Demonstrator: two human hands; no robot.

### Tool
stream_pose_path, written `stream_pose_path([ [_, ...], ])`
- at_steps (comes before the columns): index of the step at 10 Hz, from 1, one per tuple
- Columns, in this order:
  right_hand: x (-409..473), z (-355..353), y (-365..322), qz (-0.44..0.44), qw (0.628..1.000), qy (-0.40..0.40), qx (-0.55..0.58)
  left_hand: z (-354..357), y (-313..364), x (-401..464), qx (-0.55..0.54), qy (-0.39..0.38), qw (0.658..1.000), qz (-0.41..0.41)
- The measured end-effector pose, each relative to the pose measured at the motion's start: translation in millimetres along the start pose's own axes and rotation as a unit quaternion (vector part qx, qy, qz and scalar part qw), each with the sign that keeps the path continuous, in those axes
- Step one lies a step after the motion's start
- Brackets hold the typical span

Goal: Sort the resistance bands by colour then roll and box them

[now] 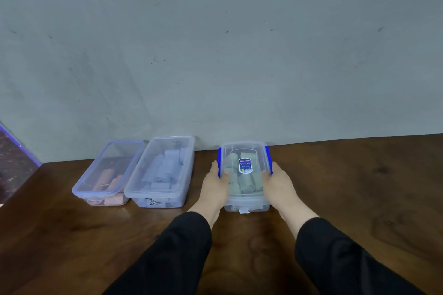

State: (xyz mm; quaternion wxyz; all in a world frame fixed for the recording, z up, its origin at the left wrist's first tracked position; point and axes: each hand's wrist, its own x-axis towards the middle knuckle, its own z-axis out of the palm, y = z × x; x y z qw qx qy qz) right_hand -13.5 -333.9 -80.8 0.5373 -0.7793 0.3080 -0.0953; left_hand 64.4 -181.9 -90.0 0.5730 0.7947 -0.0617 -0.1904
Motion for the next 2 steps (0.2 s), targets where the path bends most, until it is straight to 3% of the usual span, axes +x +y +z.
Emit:
stream_pose_path([
  [2,-6,-16,-8,0.001,0.992,-0.059,-0.109,-8,25,-7,0.183,-0.006,0.983,0.005],
])
